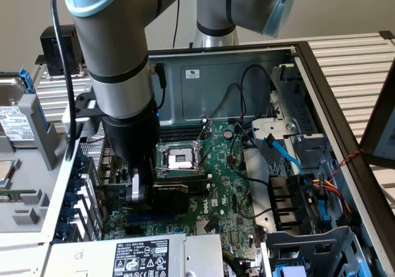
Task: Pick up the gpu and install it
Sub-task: 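Insert the gpu into the slot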
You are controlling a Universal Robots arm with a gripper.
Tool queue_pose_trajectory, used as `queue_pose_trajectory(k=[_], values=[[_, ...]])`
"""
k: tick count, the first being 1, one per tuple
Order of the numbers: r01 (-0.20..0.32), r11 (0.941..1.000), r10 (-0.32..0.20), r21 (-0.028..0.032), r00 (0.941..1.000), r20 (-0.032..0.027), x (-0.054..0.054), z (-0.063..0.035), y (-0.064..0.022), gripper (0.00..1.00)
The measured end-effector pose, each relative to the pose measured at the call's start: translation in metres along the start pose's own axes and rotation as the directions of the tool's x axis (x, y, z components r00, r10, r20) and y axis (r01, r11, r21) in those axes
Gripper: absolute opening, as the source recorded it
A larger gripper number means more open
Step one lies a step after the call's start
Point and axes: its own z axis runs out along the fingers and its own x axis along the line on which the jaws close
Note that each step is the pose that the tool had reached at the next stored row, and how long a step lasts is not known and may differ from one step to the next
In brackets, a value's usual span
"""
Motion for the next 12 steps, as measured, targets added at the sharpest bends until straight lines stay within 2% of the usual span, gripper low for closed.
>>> queue_pose_trajectory(k=[6, 12], values=[[0.000, 1.0000, 0.000, 0.0027, 1.0000, 0.0002, 0.0001, 0.0001, 0.0016, 0.28], [0.000, 1.0000, 0.000, 0.0092, 1.0000, 0.0005, 0.0002, 0.0004, 0.0018, 0.28]])
